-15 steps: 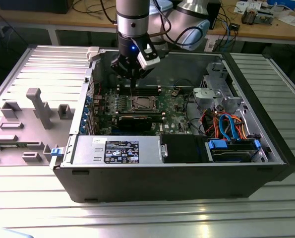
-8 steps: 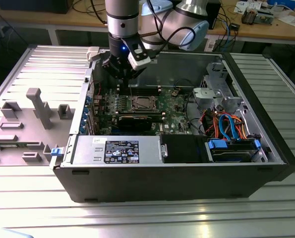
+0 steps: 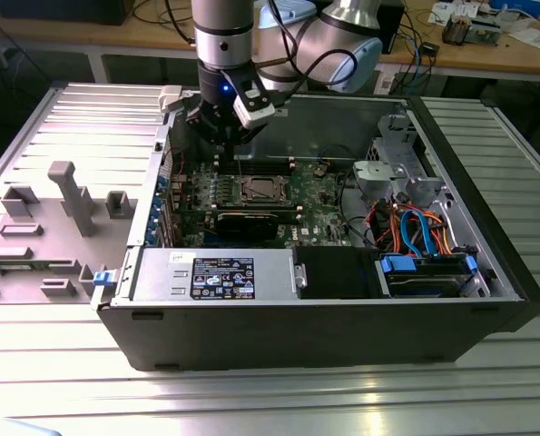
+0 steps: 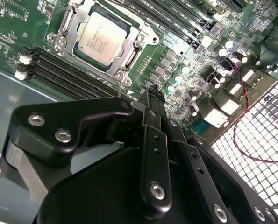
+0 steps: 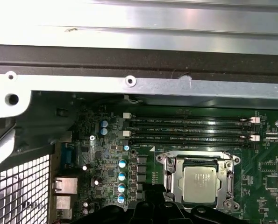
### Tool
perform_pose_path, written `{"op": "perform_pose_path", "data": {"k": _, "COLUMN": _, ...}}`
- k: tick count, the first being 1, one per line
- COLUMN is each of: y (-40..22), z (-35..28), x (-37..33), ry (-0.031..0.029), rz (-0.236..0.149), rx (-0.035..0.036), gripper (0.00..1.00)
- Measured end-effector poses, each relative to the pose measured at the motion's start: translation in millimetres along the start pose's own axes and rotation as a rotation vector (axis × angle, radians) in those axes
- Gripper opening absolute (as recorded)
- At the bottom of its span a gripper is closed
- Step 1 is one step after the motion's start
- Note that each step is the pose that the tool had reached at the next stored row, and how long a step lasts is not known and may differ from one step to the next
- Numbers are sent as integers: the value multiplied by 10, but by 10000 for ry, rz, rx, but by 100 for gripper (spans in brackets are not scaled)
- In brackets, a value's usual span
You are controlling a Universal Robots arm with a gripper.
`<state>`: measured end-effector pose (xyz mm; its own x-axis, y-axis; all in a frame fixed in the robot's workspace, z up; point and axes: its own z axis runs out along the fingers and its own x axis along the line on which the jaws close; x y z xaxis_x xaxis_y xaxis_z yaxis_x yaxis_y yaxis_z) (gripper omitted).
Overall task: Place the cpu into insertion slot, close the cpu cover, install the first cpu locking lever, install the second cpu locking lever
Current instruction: 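Install the first cpu locking lever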
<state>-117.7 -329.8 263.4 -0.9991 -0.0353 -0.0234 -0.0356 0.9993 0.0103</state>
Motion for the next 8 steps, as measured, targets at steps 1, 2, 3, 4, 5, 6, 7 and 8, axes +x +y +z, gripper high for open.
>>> {"op": "perform_pose_path", "data": {"k": 1, "y": 0, "z": -1, "x": 15, "ry": 2, "rz": -7, "rx": 1, "gripper": 11}}
{"op": "perform_pose_path", "data": {"k": 2, "y": 2, "z": -1, "x": 41, "ry": 1, "rz": -14, "rx": 0, "gripper": 11}}
{"op": "perform_pose_path", "data": {"k": 3, "y": 3, "z": -2, "x": 67, "ry": 1, "rz": -21, "rx": -1, "gripper": 11}}
{"op": "perform_pose_path", "data": {"k": 4, "y": 4, "z": -2, "x": 88, "ry": 0, "rz": -26, "rx": -1, "gripper": 11}}
{"op": "perform_pose_path", "data": {"k": 5, "y": 18, "z": -2, "x": 98, "ry": 2, "rz": -36, "rx": 0, "gripper": 11}}
{"op": "perform_pose_path", "data": {"k": 6, "y": 70, "z": -2, "x": 98, "ry": 2, "rz": -83, "rx": -1, "gripper": 11}}
{"op": "perform_pose_path", "data": {"k": 7, "y": 126, "z": -1, "x": 96, "ry": 1, "rz": -119, "rx": -3, "gripper": 11}}
{"op": "perform_pose_path", "data": {"k": 8, "y": 148, "z": 0, "x": 93, "ry": 1, "rz": -125, "rx": -2, "gripper": 11}}
